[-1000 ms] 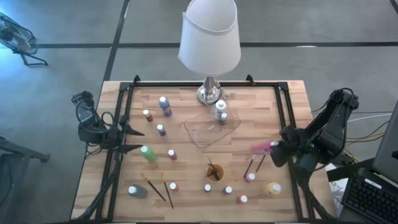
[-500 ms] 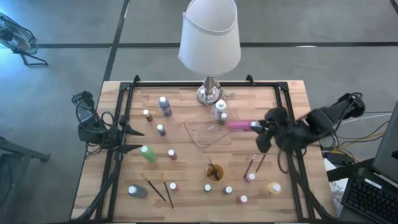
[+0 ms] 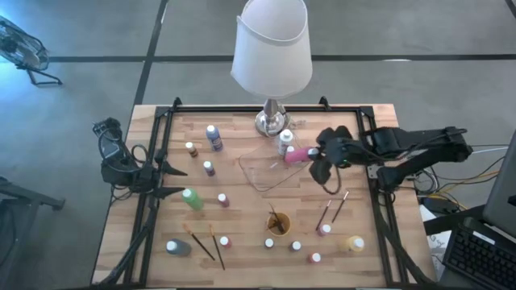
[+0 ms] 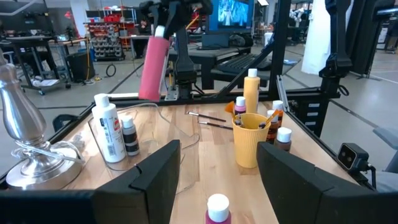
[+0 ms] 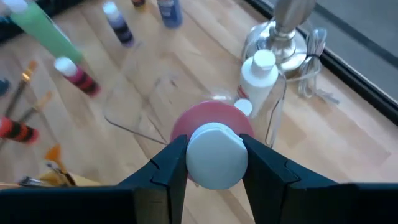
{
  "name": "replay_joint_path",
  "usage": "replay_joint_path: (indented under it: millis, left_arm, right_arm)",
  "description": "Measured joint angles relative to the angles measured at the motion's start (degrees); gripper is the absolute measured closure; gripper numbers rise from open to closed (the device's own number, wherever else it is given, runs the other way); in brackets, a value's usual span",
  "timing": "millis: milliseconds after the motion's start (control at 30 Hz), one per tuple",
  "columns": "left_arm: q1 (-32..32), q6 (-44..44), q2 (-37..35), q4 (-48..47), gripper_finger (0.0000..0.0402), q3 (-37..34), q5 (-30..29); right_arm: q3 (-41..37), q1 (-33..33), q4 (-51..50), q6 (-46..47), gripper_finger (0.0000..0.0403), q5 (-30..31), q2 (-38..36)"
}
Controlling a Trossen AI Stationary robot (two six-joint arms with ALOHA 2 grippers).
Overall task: Pick & Place Paint Supplies
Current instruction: Put the red paint bottle into the transparent bin
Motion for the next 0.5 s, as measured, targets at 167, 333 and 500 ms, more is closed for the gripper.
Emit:
replay_joint_path:
  millis: [167, 333, 500]
  left_arm:
    - [0.00, 0.00, 0.00, -0.02, 0.0183, 0.00, 0.00]
    - [0.00, 0.00, 0.00, -0.02, 0.0183, 0.00, 0.00]
    - [0.00, 0.00, 0.00, -0.02, 0.0183, 0.00, 0.00]
  right_arm:
    - [0.27, -3.22, 0.02, -2.27, 0.0288, -3.42, 2.93]
    - [0.84, -5.55, 0.05, -3.20, 0.0285, -4.65, 4.75]
    - [0.90, -7.71, -0.03, -3.86, 0.0285, -7.34, 6.49]
